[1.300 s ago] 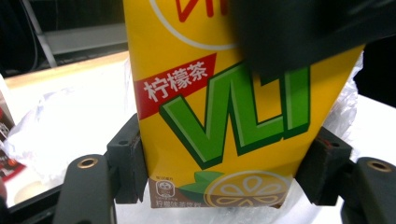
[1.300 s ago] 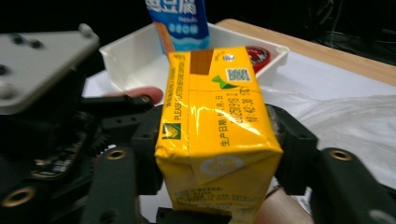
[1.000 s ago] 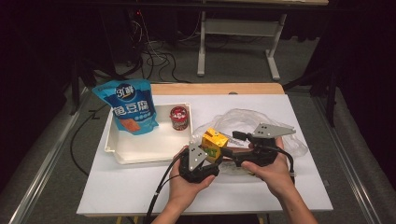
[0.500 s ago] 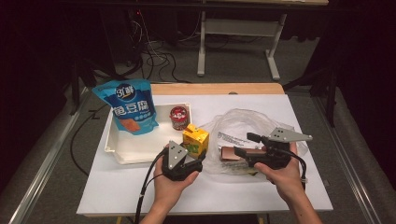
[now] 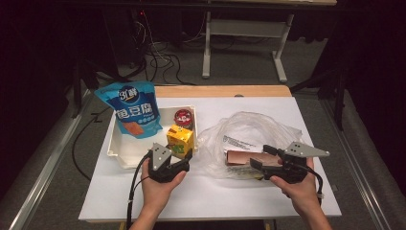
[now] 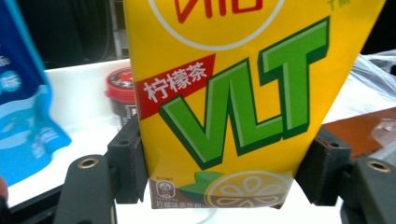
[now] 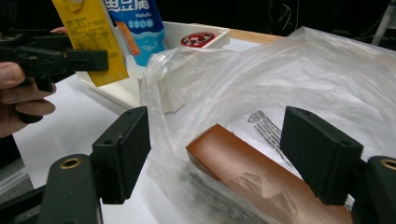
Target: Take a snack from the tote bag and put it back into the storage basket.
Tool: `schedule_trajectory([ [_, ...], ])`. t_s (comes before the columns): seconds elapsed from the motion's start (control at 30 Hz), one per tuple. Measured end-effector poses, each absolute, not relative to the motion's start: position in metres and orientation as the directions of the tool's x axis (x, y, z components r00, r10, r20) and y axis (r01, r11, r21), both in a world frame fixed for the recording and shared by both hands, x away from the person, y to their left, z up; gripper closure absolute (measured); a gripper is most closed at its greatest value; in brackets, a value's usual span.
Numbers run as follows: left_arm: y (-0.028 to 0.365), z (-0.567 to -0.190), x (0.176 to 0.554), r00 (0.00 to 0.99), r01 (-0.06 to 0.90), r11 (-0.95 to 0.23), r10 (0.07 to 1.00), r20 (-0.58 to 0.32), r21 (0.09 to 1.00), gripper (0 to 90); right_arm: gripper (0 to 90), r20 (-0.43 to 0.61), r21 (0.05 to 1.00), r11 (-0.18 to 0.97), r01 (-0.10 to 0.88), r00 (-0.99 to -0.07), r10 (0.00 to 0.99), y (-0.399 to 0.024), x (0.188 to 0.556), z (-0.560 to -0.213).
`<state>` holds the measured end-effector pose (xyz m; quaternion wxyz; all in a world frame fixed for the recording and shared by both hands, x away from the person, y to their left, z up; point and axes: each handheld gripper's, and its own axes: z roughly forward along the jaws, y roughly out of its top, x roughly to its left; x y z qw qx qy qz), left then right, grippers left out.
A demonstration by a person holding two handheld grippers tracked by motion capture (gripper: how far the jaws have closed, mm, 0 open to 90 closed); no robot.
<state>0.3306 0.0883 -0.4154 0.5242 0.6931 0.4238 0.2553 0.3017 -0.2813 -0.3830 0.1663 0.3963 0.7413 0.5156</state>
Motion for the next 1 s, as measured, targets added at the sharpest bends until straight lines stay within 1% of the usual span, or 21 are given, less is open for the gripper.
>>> schedule_trajectory([
  [0.23, 0.102, -0.426, 0.341, 0.468, 0.335, -0.061, 0.877, -0.110, 0.940, 31.5, 26.3, 0.167, 0.898, 0.135, 0.419, -0.609, 0.775, -0.294, 0.294, -0.394],
  [0.43, 0.107, -0.442, 0.349, 0.434, 0.365, -0.055, 0.893, -0.118, 0.929, 31.5, 27.0, 0.176, 0.898, 0.118, 0.424, -0.593, 0.786, -0.302, 0.290, -0.406],
  [0.8, 0.106, -0.464, 0.365, 0.388, 0.446, -0.039, 0.909, -0.153, 0.894, 31.5, 27.9, 0.181, 0.898, 0.109, 0.426, -0.584, 0.792, -0.304, 0.286, -0.414],
  [1.0, 0.102, -0.473, 0.372, 0.360, 0.477, -0.036, 0.919, -0.158, 0.878, 31.6, 28.5, 0.182, 0.897, 0.105, 0.430, -0.575, 0.797, -0.305, 0.286, -0.417],
])
